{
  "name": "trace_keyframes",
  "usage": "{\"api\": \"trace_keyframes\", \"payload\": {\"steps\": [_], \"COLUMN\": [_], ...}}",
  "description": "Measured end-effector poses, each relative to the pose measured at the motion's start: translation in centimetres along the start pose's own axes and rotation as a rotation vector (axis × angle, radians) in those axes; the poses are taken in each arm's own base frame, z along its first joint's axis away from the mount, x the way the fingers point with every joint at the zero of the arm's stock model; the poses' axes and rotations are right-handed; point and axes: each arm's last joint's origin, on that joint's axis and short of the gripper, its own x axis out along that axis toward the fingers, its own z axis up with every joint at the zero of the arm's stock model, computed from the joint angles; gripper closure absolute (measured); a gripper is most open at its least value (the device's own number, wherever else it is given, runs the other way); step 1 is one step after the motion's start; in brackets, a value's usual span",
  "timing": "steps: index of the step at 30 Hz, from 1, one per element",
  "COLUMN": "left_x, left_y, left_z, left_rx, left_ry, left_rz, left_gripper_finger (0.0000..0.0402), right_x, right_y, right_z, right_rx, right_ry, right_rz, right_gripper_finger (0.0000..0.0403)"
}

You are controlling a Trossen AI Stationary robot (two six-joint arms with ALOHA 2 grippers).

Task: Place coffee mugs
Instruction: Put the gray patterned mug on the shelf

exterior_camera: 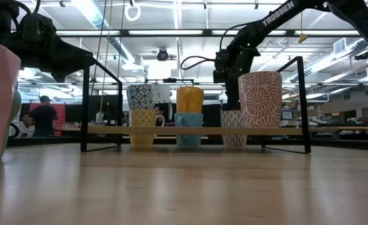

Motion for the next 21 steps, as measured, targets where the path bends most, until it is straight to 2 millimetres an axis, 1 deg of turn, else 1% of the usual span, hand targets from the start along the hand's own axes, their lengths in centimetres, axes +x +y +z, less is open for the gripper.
{"api": "trace_keyframes", "payload": {"steps": [6,16,21], "left_x": [0.0,0.0,0.0], "left_y": [0.0,0.0,0.0], "left_z": [0.0,0.0,0.0], "left_rx": [0.0,0.0,0.0], "left_ry": [0.0,0.0,0.0], "left_rz": [0.0,0.0,0.0], "left_gripper_finger": [0.0246,0.0246,0.0246], "right_x": [0.87,0.97,1.16], "right_y": [-0.08,0.12,0.07], "right_z": [0.37,0.47,0.36], "right_rx": [-0.013,-0.018,-0.015], "right_ry": [0.01,0.015,0.026], "right_rz": [-0.02,-0.024,-0.022], "right_gripper_finger": [0.0273,0.0309,0.0319]}}
